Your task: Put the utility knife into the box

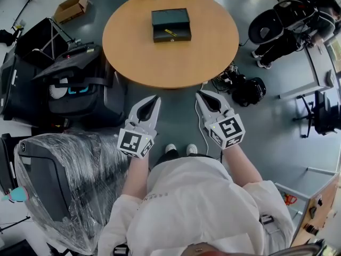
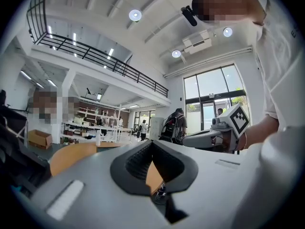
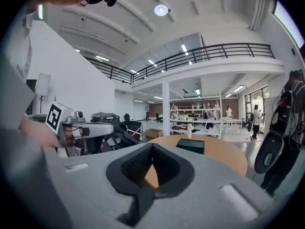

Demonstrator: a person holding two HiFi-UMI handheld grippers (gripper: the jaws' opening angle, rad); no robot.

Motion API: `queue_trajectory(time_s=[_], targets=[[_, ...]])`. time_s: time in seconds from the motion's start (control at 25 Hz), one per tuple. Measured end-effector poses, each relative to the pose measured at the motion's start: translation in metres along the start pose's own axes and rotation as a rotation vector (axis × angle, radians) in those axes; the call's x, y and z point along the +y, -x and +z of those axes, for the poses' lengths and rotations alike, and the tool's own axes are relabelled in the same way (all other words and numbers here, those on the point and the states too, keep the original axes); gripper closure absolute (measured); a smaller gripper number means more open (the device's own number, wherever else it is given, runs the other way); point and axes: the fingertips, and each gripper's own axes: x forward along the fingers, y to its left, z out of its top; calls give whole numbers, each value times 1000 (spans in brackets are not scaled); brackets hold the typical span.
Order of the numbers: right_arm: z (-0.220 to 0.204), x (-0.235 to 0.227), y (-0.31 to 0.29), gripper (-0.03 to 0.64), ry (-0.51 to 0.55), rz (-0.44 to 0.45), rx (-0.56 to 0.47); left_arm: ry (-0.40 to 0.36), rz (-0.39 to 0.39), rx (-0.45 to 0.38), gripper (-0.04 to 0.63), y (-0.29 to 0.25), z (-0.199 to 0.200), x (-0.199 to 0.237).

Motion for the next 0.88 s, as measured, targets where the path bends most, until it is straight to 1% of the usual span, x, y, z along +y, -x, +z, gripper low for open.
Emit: queue_trajectory(time_s=[0.08, 0.16, 0.24, 0.56, 0.68, 0.88], targets=[[-2, -1, 5, 624, 8, 6, 2, -7, -4, -6, 581, -3, 8, -10], [-5, -6, 9, 624, 6, -18, 8, -20, -14, -18, 581, -6, 18, -19], [-9, -10, 13, 624, 0, -37, 16, -28, -23, -25, 581, -9, 20, -25], [-3, -14, 13, 624, 0, -24, 2, -32, 15, -32, 581, -10, 22, -18], [2, -15, 15, 624, 8, -28, -14, -12, 6, -45, 581, -12, 25, -22], [6, -15, 11, 624, 5, -22, -22, -18, -3, -47, 581, -14, 23, -21]])
